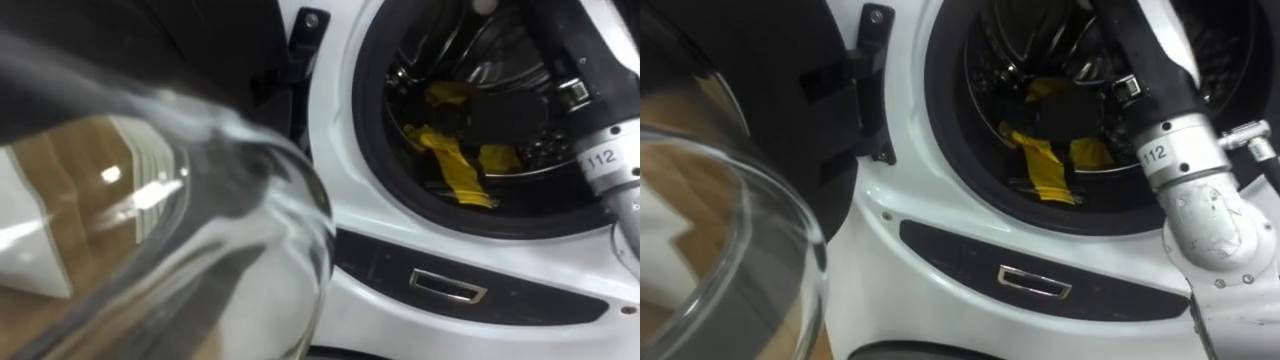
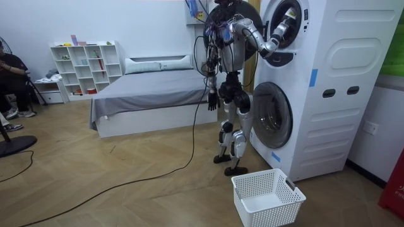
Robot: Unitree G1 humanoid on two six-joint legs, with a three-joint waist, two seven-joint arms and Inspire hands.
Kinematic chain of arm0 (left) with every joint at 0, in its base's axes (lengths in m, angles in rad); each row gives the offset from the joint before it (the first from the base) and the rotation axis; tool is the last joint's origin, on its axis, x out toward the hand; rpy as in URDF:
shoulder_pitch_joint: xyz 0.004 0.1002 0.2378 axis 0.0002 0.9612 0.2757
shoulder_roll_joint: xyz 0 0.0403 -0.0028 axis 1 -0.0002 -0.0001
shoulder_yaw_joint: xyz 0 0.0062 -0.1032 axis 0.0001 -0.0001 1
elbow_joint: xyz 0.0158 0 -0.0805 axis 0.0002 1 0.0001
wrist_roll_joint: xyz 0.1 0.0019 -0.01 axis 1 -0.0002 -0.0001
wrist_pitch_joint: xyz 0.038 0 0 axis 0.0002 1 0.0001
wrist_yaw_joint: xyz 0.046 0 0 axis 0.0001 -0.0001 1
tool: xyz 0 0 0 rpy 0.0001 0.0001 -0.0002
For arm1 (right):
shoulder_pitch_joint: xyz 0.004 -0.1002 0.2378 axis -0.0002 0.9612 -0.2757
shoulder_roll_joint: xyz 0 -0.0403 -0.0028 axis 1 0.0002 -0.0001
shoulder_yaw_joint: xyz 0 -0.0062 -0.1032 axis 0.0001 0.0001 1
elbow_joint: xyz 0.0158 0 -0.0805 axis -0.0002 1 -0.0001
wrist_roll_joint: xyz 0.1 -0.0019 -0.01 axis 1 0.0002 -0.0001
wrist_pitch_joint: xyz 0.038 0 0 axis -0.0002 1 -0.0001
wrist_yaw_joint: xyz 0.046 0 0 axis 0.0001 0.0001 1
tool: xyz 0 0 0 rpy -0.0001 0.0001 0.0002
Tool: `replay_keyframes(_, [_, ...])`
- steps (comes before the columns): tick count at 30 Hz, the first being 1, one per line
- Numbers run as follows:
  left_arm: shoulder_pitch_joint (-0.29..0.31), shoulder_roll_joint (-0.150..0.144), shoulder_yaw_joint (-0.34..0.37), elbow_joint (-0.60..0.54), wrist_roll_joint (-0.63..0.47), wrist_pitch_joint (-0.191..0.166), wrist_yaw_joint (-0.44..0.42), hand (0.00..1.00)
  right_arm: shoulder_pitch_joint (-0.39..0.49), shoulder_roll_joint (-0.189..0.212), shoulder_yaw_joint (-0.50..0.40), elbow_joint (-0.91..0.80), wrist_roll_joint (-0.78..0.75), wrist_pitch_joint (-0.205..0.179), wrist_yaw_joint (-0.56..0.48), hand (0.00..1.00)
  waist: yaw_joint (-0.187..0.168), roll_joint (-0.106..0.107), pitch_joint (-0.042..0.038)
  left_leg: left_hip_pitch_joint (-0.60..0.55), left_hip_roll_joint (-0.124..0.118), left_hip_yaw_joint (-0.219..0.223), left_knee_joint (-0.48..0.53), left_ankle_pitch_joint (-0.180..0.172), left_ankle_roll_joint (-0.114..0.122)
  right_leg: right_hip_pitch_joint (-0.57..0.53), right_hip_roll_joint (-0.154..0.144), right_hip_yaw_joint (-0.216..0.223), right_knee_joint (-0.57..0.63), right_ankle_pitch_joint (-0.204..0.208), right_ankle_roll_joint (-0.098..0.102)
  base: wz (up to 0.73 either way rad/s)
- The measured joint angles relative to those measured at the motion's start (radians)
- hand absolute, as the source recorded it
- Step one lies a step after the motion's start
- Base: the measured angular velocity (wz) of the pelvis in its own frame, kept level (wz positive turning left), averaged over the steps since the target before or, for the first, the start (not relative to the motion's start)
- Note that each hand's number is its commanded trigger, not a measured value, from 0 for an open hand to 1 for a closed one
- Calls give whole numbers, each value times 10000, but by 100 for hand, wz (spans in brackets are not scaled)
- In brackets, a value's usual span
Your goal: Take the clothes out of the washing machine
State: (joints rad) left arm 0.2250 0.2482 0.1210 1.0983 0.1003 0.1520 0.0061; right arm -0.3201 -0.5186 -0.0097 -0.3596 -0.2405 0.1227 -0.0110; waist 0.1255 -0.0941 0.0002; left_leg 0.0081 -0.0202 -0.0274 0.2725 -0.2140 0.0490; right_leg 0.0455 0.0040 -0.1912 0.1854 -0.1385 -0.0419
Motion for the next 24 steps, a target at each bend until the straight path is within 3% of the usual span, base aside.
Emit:
replay_keyframes(3, [5, -12, 1, 8, -25, 77, 1, 0, 70, -29, -2, 326, -877, 68, 96, 0, -150, -26, -16, 111, -14, 20, -32, 1, 3, 124, -21, -24, -1, -1, 3, 6])
replay_keyframes(8, [10, -16, 41, -31, 18, 236, -17, 0, 177, -42, -6, 1064, -2038, 798, 924, 0, -170, -112, -27, 228, -2, 117, -66, -13, 21, 180, -16, 43, -5, -18, 30, -5])
replay_keyframes(14, [-93, 122, 346, -190, 185, 522, -125, 0, 280, -55, 6, 1212, -3518, 1355, 2188, 0, -166, -279, -77, 185, -75, 84, -73, -12, 22, 135, -6, 56, 12, -22, 26, 0])
replay_keyframes(17, [-153, 151, 407, -190, 108, 533, -176, 0, 277, -61, 9, 1212, -3831, 1598, 2692, 0, -177, -378, -49, 199, -80, 79, -57, -21, 34, 185, -19, 14, 6, -18, 30, 0])
replay_keyframes(21, [-216, 150, 412, -191, 108, 533, -226, 0, 255, -163, 7, 1208, -3924, 1638, 3132, 0, -212, -420, -55, 209, -87, 63, -34, -48, 69, 223, -43, -21, 0, -14, 53, 1])
replay_keyframes(24, [-323, 153, 438, -216, 118, 530, -323, 0, 180, -468, 10, 1210, -3963, 1699, 3544, 0, -160, -440, -43, 206, -86, 73, -37, -55, 85, 223, -64, -34, 1, -25, 75, 0])
